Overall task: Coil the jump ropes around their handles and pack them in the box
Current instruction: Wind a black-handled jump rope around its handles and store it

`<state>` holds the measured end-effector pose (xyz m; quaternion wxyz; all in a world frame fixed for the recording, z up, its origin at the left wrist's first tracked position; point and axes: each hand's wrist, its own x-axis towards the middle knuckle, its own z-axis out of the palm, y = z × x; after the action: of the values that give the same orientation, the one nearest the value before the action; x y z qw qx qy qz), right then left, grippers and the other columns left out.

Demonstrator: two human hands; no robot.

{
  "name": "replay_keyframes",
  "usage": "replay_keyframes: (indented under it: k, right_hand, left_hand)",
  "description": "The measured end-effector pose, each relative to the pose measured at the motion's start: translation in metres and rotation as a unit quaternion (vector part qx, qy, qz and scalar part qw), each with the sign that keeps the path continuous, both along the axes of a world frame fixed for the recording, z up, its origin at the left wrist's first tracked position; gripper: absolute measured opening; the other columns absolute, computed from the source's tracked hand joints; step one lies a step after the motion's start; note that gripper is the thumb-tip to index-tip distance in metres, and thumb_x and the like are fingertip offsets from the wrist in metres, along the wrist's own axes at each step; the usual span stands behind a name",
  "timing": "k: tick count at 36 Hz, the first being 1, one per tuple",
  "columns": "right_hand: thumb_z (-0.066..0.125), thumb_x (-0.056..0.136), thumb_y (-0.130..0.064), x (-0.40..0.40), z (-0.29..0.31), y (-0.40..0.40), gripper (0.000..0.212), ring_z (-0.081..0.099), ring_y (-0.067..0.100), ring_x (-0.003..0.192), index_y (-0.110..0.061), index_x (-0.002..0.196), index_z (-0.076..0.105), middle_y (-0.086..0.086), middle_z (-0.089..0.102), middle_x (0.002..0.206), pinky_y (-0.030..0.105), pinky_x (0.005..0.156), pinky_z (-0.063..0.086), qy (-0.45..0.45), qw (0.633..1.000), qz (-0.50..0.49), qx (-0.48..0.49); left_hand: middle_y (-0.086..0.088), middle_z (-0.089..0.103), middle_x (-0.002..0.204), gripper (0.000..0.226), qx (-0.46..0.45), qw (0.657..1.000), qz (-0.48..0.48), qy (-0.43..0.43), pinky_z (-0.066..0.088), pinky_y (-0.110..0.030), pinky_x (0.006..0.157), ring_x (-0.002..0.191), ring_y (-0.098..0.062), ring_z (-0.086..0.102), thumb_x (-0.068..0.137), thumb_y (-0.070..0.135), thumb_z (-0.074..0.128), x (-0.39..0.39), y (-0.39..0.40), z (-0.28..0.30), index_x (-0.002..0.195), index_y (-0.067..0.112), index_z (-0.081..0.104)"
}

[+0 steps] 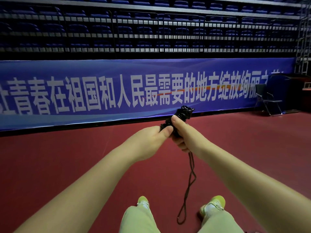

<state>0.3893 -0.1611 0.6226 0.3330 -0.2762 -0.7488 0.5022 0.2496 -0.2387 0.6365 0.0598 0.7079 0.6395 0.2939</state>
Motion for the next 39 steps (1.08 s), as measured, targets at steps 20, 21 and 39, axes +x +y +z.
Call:
replay_keyframes:
  k: [20, 21, 39]
  right_hand:
    - [0.055, 0.033, -0.096, 0.009, 0.042, -0.001, 0.090, 0.032, 0.017, 0.047, -0.015, 0.070, 0.045, 0.001, 0.043, 0.050, 0.023, 0.049, 0.028, 0.044, 0.989, 0.131, 0.048]
    - [0.049, 0.038, -0.098, 0.011, 0.042, 0.000, 0.088, 0.027, 0.012, 0.045, -0.015, 0.066, 0.043, -0.003, 0.039, 0.047, 0.023, 0.047, 0.023, 0.027, 0.990, 0.126, 0.058]
    - [0.040, 0.090, -0.064, 0.000, 0.015, 0.007, 0.050, 0.032, 0.009, 0.043, -0.018, 0.072, 0.048, -0.009, 0.042, 0.047, 0.026, 0.049, 0.025, -0.049, 0.996, -0.060, 0.048]
  left_hand:
    - [0.011, 0.049, 0.050, 0.034, -0.258, 0.709, -0.350, -0.555, 0.045, -0.020, 0.053, 0.035, 0.000, 0.036, 0.076, 0.054, 0.067, 0.023, -0.017, 0.005, 0.064, 0.023, 0.062]
    - [0.010, 0.046, 0.049, 0.036, -0.242, 0.744, -0.308, -0.542, 0.043, -0.021, 0.053, 0.035, -0.001, 0.032, 0.077, 0.055, 0.062, 0.022, -0.017, 0.007, 0.061, 0.022, 0.060]
    - [0.002, 0.061, 0.064, 0.032, -0.023, 0.998, 0.010, -0.052, 0.041, -0.033, 0.062, 0.057, -0.017, 0.052, 0.093, 0.042, 0.052, -0.001, -0.001, 0.000, 0.069, 0.022, 0.057]
